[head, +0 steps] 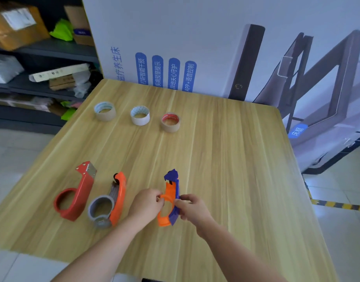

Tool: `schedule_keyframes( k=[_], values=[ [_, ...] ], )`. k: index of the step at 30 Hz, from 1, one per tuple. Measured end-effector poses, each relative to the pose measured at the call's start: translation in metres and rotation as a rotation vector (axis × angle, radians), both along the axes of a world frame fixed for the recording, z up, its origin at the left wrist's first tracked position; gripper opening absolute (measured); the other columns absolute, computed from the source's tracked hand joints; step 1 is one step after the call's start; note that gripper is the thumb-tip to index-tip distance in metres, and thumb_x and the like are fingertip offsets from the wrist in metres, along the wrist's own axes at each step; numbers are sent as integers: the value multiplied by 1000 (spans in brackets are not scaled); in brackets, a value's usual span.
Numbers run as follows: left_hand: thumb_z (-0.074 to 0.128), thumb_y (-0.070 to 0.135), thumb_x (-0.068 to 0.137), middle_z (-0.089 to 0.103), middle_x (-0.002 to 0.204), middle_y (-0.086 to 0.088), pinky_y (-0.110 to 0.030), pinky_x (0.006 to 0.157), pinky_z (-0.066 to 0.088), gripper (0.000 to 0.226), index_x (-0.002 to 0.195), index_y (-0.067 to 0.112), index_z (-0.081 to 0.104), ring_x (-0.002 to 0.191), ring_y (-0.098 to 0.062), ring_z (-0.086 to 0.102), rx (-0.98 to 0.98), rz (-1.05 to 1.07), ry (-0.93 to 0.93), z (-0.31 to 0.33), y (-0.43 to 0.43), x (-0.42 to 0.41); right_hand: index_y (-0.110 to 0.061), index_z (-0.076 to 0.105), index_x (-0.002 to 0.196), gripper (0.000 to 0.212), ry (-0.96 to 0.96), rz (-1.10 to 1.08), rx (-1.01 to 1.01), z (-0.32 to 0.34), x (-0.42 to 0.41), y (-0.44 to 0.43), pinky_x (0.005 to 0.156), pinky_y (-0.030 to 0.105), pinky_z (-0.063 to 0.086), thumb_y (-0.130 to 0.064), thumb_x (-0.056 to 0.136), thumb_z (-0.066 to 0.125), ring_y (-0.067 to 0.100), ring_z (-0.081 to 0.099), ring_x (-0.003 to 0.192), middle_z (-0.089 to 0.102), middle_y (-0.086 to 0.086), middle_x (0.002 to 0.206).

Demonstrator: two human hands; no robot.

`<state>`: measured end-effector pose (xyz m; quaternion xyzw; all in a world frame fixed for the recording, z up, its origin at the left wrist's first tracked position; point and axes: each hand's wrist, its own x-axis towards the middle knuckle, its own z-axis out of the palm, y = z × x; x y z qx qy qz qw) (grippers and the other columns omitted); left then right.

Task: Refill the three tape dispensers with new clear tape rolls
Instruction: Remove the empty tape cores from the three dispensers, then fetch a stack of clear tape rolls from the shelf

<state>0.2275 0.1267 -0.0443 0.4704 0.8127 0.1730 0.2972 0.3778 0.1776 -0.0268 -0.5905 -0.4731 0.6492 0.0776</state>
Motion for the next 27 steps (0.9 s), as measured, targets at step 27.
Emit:
schedule_keyframes(
  k=[27],
  values=[
    [48, 27, 94, 61, 106, -8, -37, 75, 48, 23, 101, 11, 63, 102, -28, 59, -107, -102, 564, 64, -67, -63, -15, 61, 109, 25, -602, 662, 857, 50, -51, -21, 75, 32, 49, -16, 91, 45, 28, 61, 101, 62, 4, 102]
  ],
)
